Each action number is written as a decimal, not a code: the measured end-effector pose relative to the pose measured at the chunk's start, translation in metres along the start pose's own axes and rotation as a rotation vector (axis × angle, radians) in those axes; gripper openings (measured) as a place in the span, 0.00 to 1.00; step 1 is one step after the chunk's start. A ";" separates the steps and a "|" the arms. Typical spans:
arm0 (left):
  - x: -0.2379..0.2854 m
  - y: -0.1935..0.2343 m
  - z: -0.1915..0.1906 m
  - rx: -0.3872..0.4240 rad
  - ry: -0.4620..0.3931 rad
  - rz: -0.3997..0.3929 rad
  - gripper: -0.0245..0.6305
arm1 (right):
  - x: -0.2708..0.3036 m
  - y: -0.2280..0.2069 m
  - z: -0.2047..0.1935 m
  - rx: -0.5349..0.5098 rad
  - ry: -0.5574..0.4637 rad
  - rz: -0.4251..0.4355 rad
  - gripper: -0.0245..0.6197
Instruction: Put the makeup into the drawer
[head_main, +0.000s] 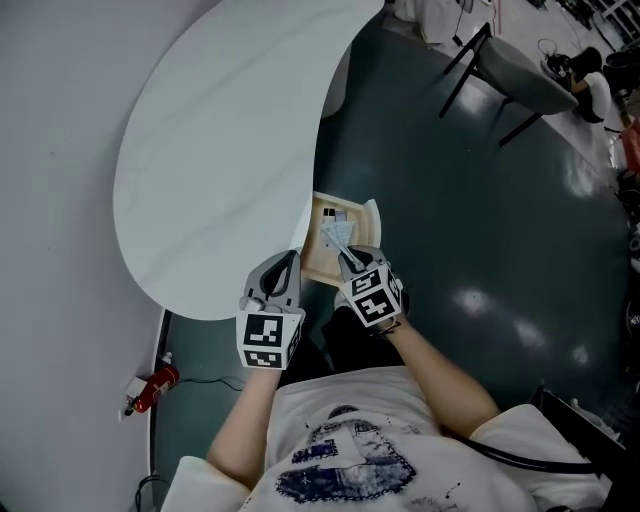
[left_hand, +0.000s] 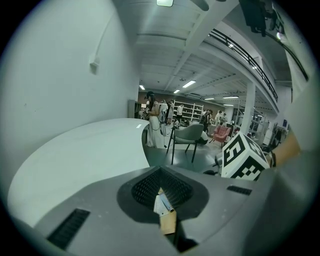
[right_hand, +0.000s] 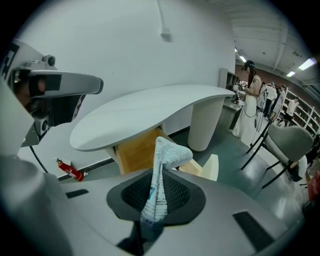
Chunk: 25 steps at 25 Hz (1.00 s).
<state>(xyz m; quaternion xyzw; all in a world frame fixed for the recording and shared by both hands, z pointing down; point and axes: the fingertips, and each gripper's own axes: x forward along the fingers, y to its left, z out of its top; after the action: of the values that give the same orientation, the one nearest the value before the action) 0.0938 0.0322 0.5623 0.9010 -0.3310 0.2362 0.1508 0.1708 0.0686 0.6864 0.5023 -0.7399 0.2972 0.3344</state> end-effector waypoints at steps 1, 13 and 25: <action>0.002 0.001 -0.002 0.000 0.001 -0.002 0.11 | 0.004 0.001 -0.002 0.000 0.007 0.003 0.14; 0.023 0.021 -0.007 -0.001 0.019 -0.021 0.11 | 0.053 0.016 -0.003 0.023 0.082 0.044 0.14; 0.020 0.047 -0.010 -0.010 0.038 -0.026 0.11 | 0.099 0.009 -0.011 0.220 0.187 0.014 0.14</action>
<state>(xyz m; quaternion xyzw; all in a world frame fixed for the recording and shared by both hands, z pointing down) 0.0728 -0.0086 0.5870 0.8998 -0.3178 0.2494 0.1646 0.1373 0.0259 0.7705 0.5009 -0.6718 0.4244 0.3429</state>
